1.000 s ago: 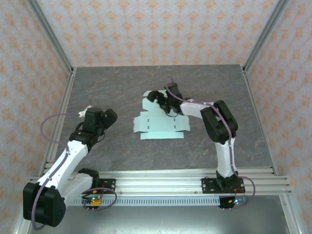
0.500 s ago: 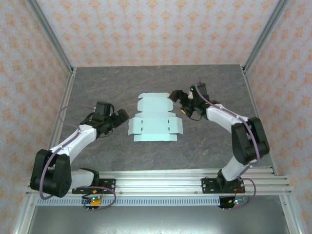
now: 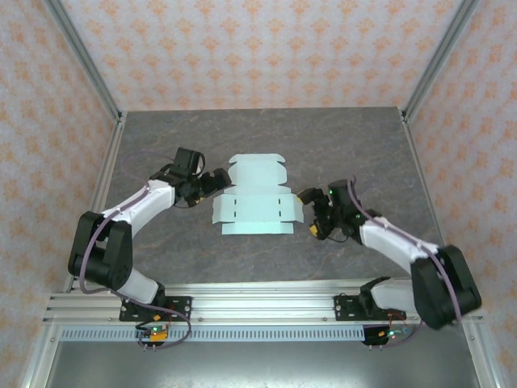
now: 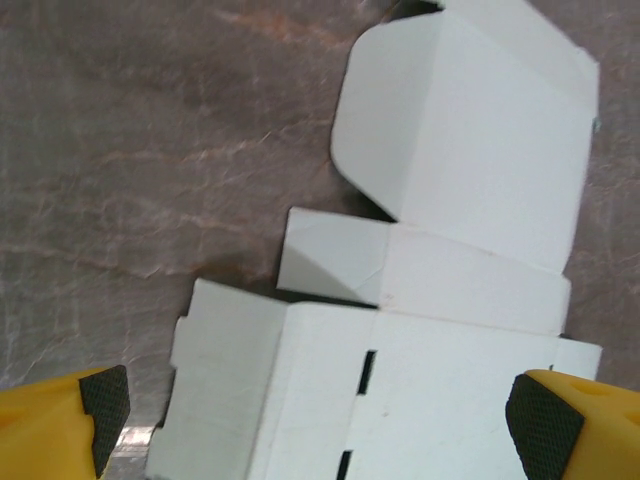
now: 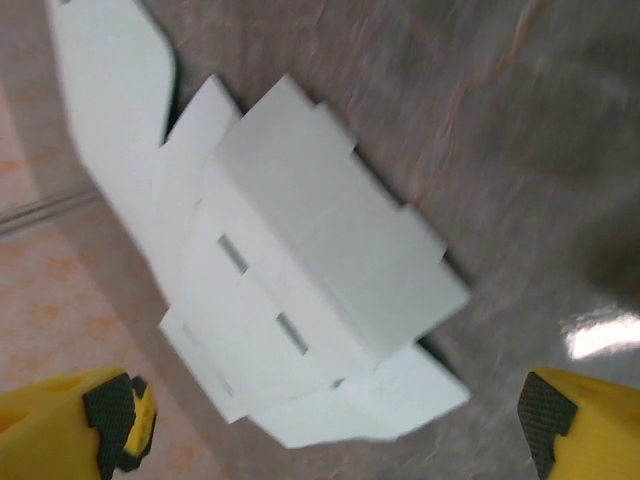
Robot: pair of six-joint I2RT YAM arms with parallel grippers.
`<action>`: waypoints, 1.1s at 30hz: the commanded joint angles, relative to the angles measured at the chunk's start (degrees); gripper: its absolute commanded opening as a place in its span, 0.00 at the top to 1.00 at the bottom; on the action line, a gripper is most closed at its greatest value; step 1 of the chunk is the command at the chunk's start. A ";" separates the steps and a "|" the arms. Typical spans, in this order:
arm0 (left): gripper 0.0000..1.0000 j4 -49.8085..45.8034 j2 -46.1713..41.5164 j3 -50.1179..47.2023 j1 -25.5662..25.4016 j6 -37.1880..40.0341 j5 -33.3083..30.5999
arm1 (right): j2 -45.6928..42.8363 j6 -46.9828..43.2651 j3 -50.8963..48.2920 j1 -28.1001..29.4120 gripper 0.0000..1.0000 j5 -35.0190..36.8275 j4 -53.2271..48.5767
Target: Fold the paper box
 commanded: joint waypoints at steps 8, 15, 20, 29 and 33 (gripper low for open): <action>0.00 -2.20 7.06 9.53 -2.51 0.43 2.08 | 4.99 26.76 -7.73 12.10 0.02 20.22 27.60; 0.00 -0.54 9.80 12.15 -4.88 -1.13 3.52 | 11.68 28.20 -7.73 13.81 0.17 23.91 34.68; 0.00 1.26 10.20 9.42 -4.99 -1.92 3.73 | 13.18 25.68 -6.83 13.81 0.33 25.57 33.05; 0.00 2.54 11.84 6.87 -6.15 -2.70 4.08 | 17.31 24.23 -8.23 13.87 0.32 28.98 37.00; 0.00 2.32 12.03 6.30 -7.28 -2.53 2.54 | 19.30 22.42 -8.62 13.77 0.39 30.89 40.31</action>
